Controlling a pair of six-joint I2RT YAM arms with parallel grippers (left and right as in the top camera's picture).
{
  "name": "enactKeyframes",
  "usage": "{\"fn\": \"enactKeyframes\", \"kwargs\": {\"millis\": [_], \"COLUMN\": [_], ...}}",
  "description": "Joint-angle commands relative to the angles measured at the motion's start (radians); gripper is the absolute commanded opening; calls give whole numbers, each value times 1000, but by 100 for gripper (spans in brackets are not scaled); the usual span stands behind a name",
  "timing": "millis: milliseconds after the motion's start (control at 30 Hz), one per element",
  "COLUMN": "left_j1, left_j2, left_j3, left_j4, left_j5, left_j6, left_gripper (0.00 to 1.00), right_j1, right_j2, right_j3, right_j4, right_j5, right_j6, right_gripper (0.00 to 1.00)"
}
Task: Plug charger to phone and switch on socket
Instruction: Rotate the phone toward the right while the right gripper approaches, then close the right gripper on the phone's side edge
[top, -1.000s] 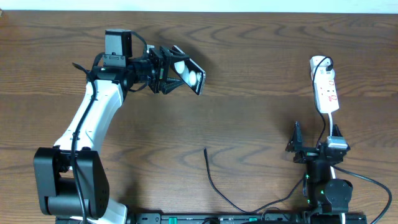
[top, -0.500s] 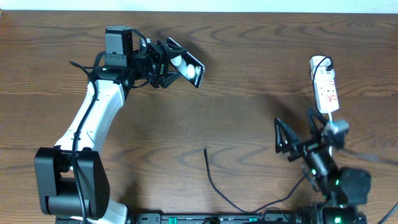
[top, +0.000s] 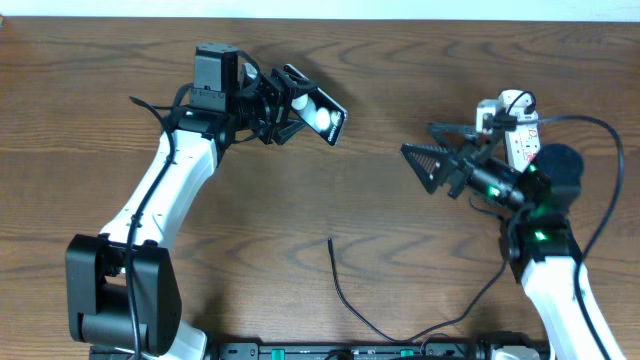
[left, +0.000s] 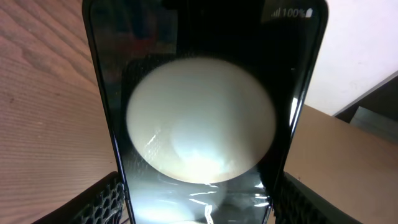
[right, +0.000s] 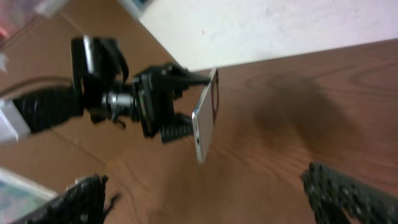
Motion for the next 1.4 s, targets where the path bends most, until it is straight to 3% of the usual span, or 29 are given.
{"fn": "enactKeyframes", "kwargs": {"millis": [0, 333, 600, 767, 1000, 1367], "left_j1": [-24, -110, -159, -185, -208, -222], "left_j2": [-7, -7, -7, -7, -7, -7], "left_j3": [24, 24, 24, 24, 24, 24], "left_j4": [14, 26, 26, 26, 26, 25], "left_j5": [-22, -74, -75, -118, -214, -229], "left_j6": [-46, -80, -80, -79, -79, -80], "left_gripper": [7, 8, 8, 7, 7, 7], "right_j1": [28, 168, 192, 193, 208, 307], "right_j2": [85, 223, 241, 241, 241, 241], "right_j3": [13, 13, 13, 13, 13, 13], "right_j4": [67, 111, 80, 54, 25, 44], "right_j5": [-48, 44, 58, 140, 277, 396], "right_j6": [94, -106, -225, -222, -84, -77], "right_gripper": [99, 99, 99, 99, 95, 96]}}
